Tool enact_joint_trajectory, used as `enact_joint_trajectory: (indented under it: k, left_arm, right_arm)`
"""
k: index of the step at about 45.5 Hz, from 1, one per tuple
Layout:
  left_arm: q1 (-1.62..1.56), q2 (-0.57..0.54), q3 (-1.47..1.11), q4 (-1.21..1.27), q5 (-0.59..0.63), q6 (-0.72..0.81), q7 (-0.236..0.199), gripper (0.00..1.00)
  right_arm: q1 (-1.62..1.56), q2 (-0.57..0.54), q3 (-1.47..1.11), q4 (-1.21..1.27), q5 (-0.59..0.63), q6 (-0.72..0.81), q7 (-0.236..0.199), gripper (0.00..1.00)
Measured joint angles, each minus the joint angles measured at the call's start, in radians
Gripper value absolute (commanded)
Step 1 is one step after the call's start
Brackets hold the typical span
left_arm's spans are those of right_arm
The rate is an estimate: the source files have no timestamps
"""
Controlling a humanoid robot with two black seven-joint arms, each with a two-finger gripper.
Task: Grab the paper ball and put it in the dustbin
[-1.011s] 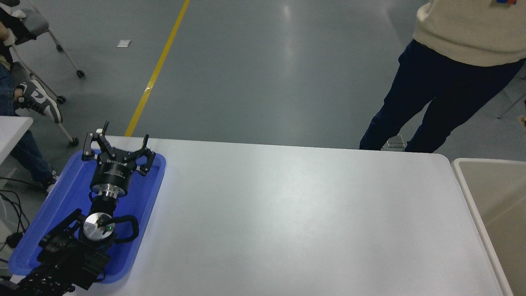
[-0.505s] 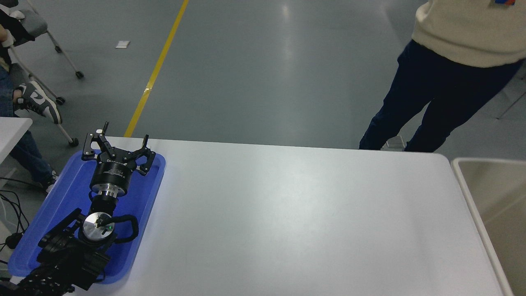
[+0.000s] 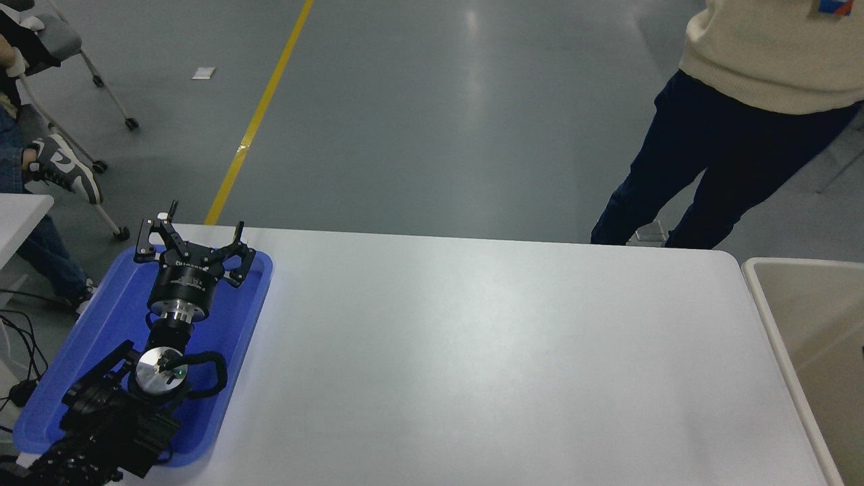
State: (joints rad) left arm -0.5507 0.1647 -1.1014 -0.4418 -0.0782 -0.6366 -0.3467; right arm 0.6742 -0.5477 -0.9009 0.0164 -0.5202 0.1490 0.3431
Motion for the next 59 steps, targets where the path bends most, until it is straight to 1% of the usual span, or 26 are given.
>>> enact_joint_trajectory:
  k: [1,6,11,12,13,14,16,17,18,26,33,48,59]
  left_arm:
    - [0.0,0.0,0.0,0.0,0.0,0.0,0.0,1.0]
    - [0.0,0.0,0.0,0.0,0.0,0.0,0.0,1.0]
    - [0.0,0.0,0.0,0.0,0.0,0.0,0.0,1.0]
    - [0.0,0.0,0.0,0.0,0.0,0.0,0.0,1.0]
    - [0.0,0.0,0.0,0.0,0.0,0.0,0.0,1.0]
    - [0.0,0.0,0.0,0.0,0.0,0.0,0.0,1.0]
    - [0.0,0.0,0.0,0.0,0.0,0.0,0.0,1.0]
    - [0.0,0.0,0.0,0.0,0.0,0.0,0.0,1.0]
    - [0.0,0.0,0.0,0.0,0.0,0.0,0.0,1.0]
    - [0.0,0.0,0.0,0.0,0.0,0.0,0.0,1.0]
    - [0.0,0.0,0.0,0.0,0.0,0.0,0.0,1.0]
    - [0.0,0.0,0.0,0.0,0.0,0.0,0.0,1.0]
    - [0.0,0.0,0.0,0.0,0.0,-0.001,0.0,1.0]
  right_arm:
    - [-0.008,0.008,0.022,-0.001,0.002,-0.009,-0.013,0.0]
    - [-0.032,0.036,0.09,-0.003,0.009,-0.034,-0.05,0.04]
    - [-0.051,0.061,0.141,-0.004,0.014,-0.06,-0.077,0.12]
    - [-0.054,0.065,0.148,-0.005,0.016,-0.064,-0.081,0.16]
    - [-0.056,0.069,0.154,-0.005,0.017,-0.067,-0.084,0.22]
    - [-0.058,0.072,0.161,-0.005,0.018,-0.071,-0.089,0.37]
    - [-0.063,0.079,0.174,-0.005,0.022,-0.079,-0.098,0.79]
    - [-0.064,0.082,0.179,-0.005,0.023,-0.081,-0.101,0.97]
    - [-0.066,0.084,0.183,-0.005,0.024,-0.084,-0.105,1.0]
    - [-0.075,0.098,0.218,-0.005,0.044,-0.097,-0.13,1.0]
    - [-0.077,0.105,0.246,-0.005,0.066,-0.103,-0.14,1.0]
    - [-0.028,0.112,0.275,-0.003,0.087,-0.097,-0.141,1.0]
    - [0.135,0.13,0.288,0.079,0.091,-0.078,-0.143,1.0]
